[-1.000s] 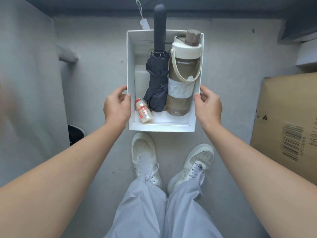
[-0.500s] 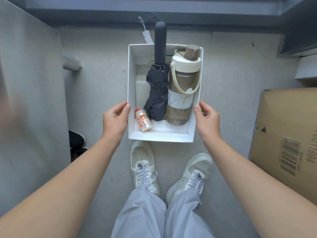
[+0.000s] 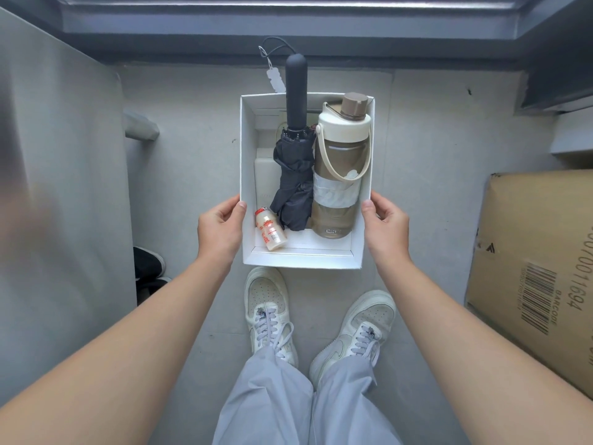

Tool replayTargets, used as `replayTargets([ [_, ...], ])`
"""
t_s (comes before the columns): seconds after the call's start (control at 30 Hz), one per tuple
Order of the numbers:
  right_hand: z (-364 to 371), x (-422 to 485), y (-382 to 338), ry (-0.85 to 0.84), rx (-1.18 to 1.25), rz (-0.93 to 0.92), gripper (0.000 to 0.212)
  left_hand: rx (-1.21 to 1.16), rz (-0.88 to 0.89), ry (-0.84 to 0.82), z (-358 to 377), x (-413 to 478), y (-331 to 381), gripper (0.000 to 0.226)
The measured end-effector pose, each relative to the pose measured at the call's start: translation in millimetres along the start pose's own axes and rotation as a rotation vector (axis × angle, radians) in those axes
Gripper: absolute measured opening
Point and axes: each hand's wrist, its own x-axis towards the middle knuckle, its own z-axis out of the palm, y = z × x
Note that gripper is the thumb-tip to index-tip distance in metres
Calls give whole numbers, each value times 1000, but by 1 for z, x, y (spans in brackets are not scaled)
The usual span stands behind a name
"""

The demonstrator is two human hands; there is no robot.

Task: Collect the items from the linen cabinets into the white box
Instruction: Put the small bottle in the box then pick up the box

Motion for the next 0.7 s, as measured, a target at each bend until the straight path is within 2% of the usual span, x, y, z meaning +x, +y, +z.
replayTargets([
  [0.27, -3, 3, -1, -25, 50, 75, 37, 31, -76, -32, -7, 4, 1, 34],
  [0.43, -3, -8, -12, 0, -38, 182, 36, 96, -174, 86, 0, -7, 15, 31],
  [0.57, -19, -37, -40, -54, 30, 196, 32, 179, -131, 35, -6, -38, 35, 33],
  [0.7, -48, -81, -92, -116, 26, 69, 32, 289, 26, -40, -27, -89, 82, 34],
])
